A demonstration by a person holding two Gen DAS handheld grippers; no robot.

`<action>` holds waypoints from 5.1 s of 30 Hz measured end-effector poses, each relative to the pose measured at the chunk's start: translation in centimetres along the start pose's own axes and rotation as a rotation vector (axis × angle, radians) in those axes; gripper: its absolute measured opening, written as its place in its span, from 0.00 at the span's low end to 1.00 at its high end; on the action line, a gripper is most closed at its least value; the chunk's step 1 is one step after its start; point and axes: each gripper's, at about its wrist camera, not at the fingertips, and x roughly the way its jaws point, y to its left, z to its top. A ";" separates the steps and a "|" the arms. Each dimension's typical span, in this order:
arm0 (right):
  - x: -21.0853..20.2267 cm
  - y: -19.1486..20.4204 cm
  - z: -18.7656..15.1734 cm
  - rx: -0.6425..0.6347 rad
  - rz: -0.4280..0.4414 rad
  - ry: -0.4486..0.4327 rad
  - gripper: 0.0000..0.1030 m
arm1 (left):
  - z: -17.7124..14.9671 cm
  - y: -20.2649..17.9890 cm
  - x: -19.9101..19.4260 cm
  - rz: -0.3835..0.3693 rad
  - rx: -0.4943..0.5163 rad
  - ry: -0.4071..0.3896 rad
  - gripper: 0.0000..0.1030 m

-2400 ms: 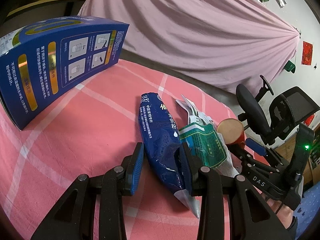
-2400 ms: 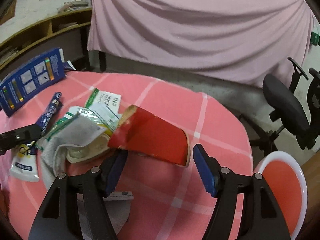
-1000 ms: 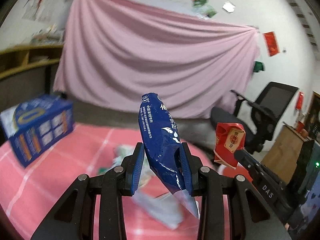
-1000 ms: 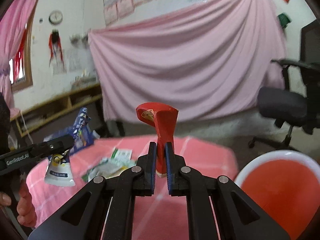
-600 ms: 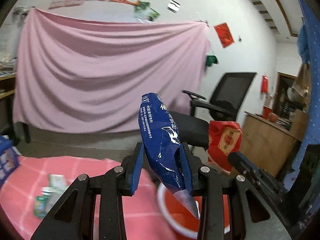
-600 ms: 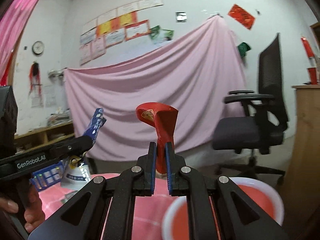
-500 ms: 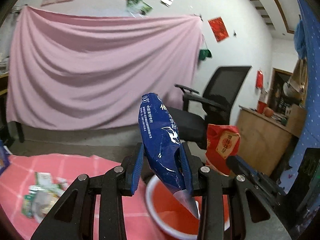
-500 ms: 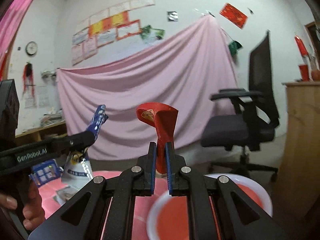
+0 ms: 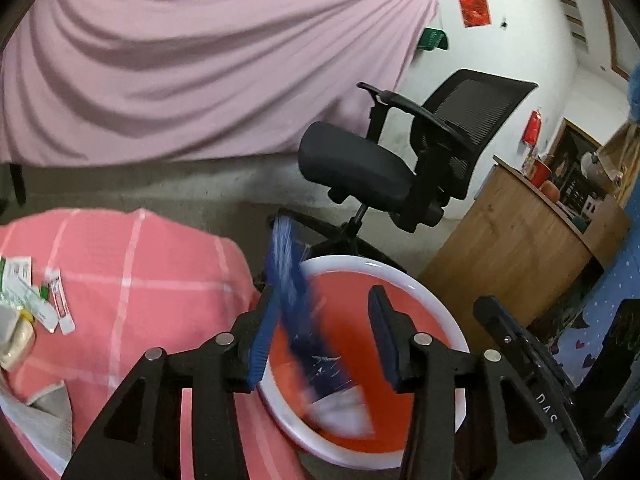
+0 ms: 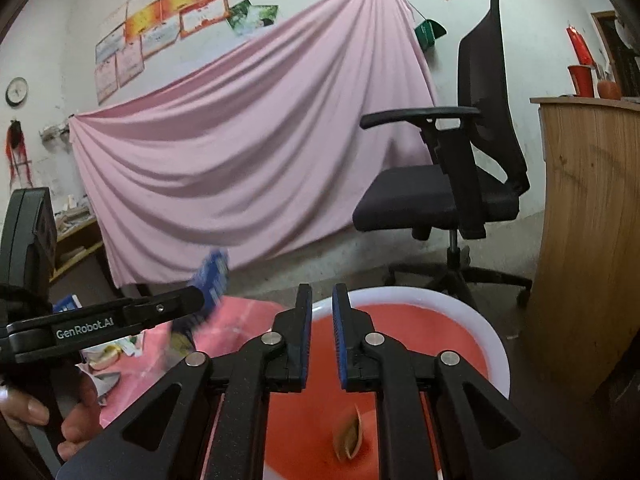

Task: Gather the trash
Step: 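Move both empty tools back to the trash pile on the table, then grasp the gray cloth with the right tool, then grasp the green packet with the left tool while the right tool holds the gray cloth, then lift and carry the green packet and gray cloth over the red basin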

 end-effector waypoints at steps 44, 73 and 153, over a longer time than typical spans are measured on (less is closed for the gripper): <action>2.4 22.1 -2.8 -0.307 0.287 -0.044 1.00 | -10.0 21.1 -22.3 0.523 0.026 -0.395 0.98; 8.3 26.4 -8.5 -0.504 0.450 0.557 0.23 | -9.2 27.5 -15.1 0.357 -0.176 0.092 0.44; 6.7 22.3 -5.0 -0.263 0.445 0.372 0.08 | -10.0 22.4 -21.2 0.496 -0.200 -0.259 0.00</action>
